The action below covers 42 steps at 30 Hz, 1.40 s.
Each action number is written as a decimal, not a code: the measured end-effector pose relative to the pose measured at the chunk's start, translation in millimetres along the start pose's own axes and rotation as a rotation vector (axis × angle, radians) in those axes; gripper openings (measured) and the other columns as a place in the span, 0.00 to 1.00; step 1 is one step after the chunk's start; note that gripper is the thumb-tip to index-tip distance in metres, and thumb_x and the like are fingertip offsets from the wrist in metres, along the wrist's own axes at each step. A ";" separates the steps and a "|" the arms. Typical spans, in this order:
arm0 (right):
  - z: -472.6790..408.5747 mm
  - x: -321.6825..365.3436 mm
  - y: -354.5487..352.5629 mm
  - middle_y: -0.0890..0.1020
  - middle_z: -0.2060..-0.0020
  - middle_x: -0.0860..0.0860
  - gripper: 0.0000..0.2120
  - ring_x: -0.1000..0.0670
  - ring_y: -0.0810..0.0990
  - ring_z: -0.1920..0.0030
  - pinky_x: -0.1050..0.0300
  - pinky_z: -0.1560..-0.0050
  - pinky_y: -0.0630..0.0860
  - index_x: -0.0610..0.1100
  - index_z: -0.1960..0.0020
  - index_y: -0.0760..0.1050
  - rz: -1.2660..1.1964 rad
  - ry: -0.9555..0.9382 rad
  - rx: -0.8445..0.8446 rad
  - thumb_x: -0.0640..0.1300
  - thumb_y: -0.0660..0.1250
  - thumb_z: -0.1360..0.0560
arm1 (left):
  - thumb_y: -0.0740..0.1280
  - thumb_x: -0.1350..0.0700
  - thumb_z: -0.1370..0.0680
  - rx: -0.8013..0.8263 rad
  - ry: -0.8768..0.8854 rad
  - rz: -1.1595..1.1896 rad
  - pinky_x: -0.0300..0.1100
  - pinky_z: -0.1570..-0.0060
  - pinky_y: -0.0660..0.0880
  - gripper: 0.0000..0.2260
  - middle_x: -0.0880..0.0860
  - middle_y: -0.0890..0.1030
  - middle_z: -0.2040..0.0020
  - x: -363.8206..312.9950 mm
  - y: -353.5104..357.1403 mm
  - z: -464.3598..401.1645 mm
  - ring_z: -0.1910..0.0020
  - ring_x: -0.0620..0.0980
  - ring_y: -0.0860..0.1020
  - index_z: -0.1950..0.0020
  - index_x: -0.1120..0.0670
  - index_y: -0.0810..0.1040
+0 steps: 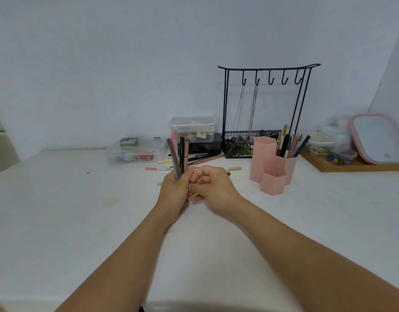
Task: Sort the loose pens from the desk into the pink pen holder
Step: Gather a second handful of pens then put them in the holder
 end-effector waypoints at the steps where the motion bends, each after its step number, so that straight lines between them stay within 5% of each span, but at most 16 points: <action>1: -0.8 2.2 0.5 0.81 0.69 0.43 0.08 0.48 0.82 0.70 0.54 0.66 0.81 0.37 0.60 0.76 0.054 -0.022 0.002 0.27 0.71 0.28 | 0.67 0.51 0.18 -0.014 0.002 -0.006 0.35 0.80 0.65 0.12 0.52 0.77 0.73 1.1 -3.0 -1.9 0.78 0.47 0.72 0.59 0.54 0.78; 4: -1.2 11.3 -1.9 0.82 0.70 0.43 0.06 0.49 0.80 0.71 0.55 0.66 0.80 0.36 0.60 0.78 0.142 -0.069 0.018 0.29 0.73 0.30 | 0.69 0.50 0.19 -0.014 0.016 -0.008 0.38 0.79 0.66 0.13 0.59 0.77 0.68 3.3 -6.2 -3.9 0.75 0.52 0.73 0.56 0.58 0.79; 7: -5.8 28.5 -30.8 0.84 0.62 0.48 0.05 0.52 0.81 0.64 0.53 0.59 0.82 0.44 0.58 0.80 0.303 -0.155 -0.126 0.36 0.74 0.28 | 0.69 0.50 0.19 -0.073 -0.005 0.028 0.38 0.79 0.64 0.12 0.53 0.73 0.71 5.7 -13.6 -5.7 0.76 0.47 0.69 0.57 0.56 0.75; 10: -11.8 35.6 -64.0 0.82 0.45 0.52 0.10 0.51 0.80 0.47 0.54 0.43 0.77 0.48 0.43 0.80 0.742 -0.237 -0.268 0.39 0.67 0.23 | 0.68 0.48 0.19 -0.108 -0.023 0.047 0.37 0.78 0.59 0.14 0.48 0.67 0.73 7.8 -18.4 -7.4 0.77 0.45 0.63 0.60 0.52 0.69; 13: -19.6 5.1 -68.7 0.76 0.34 0.49 0.18 0.45 0.72 0.34 0.51 0.35 0.71 0.46 0.30 0.72 1.021 -0.128 -0.119 0.41 0.63 0.20 | 0.68 0.47 0.19 -0.097 -0.029 0.090 0.37 0.78 0.58 0.15 0.47 0.66 0.73 8.2 -17.8 -7.5 0.77 0.44 0.61 0.60 0.51 0.67; 18: -27.3 -8.4 -68.6 0.80 0.51 0.44 0.10 0.41 0.76 0.47 0.49 0.51 0.76 0.44 0.43 0.81 1.183 -0.059 -0.084 0.42 0.64 0.20 | 0.70 0.45 0.20 -0.090 -0.078 0.092 0.36 0.79 0.58 0.16 0.47 0.66 0.74 9.5 -16.5 -5.1 0.78 0.44 0.61 0.62 0.51 0.70; 23: -31.4 -3.6 -70.4 0.82 0.53 0.44 0.10 0.42 0.80 0.51 0.52 0.54 0.76 0.43 0.47 0.83 1.273 0.009 -0.077 0.39 0.64 0.21 | 0.69 0.40 0.22 -0.064 -0.109 0.073 0.36 0.78 0.55 0.22 0.47 0.61 0.74 11.3 -13.9 -5.3 0.76 0.46 0.57 0.66 0.49 0.63; 29: -28.4 -2.2 -83.1 0.83 0.55 0.46 0.07 0.46 0.79 0.55 0.59 0.60 0.71 0.44 0.49 0.85 1.071 -0.007 -0.161 0.39 0.69 0.23 | 0.70 0.46 0.20 -0.094 -0.077 0.094 0.38 0.78 0.64 0.14 0.51 0.71 0.72 10.3 -16.0 -5.3 0.75 0.47 0.70 0.57 0.55 0.74; 33: -14.5 16.3 -91.5 0.82 0.64 0.51 0.03 0.55 0.78 0.65 0.72 0.68 0.72 0.43 0.53 0.83 0.417 -0.026 -0.330 0.38 0.71 0.24 | 0.70 0.47 0.20 -0.085 -0.066 0.103 0.37 0.79 0.61 0.12 0.49 0.68 0.72 10.1 -14.8 -6.1 0.77 0.44 0.65 0.55 0.55 0.75; 35: -11.7 18.6 -71.6 0.83 0.62 0.46 0.02 0.53 0.80 0.64 0.68 0.66 0.77 0.42 0.52 0.81 0.173 0.013 -0.216 0.37 0.71 0.24 | 0.71 0.44 0.22 -0.092 -0.065 0.096 0.37 0.78 0.60 0.15 0.47 0.67 0.74 9.1 -14.8 -5.9 0.78 0.44 0.63 0.55 0.55 0.76; 39: -3.3 13.0 -23.0 0.82 0.64 0.42 0.03 0.52 0.79 0.67 0.64 0.64 0.79 0.35 0.52 0.81 0.159 0.015 0.001 0.34 0.71 0.25 | 0.74 0.41 0.26 -0.078 -0.049 0.105 0.36 0.78 0.59 0.18 0.47 0.66 0.75 4.2 -13.9 -2.7 0.78 0.45 0.62 0.62 0.52 0.72; 42: -0.1 4.0 -1.9 0.81 0.65 0.39 0.05 0.47 0.78 0.66 0.55 0.62 0.78 0.29 0.51 0.80 0.158 -0.011 0.087 0.32 0.71 0.26 | 0.77 0.49 0.27 -0.041 0.005 0.095 0.34 0.80 0.63 0.14 0.48 0.74 0.75 -3.3 -9.8 1.4 0.79 0.44 0.68 0.63 0.55 0.77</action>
Point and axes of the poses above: each hand's wrist, its own z-axis away from the middle knuckle, its own y-axis out of the palm, x = y × z, the point moved 10 cm from there along -z, towards the middle knuckle
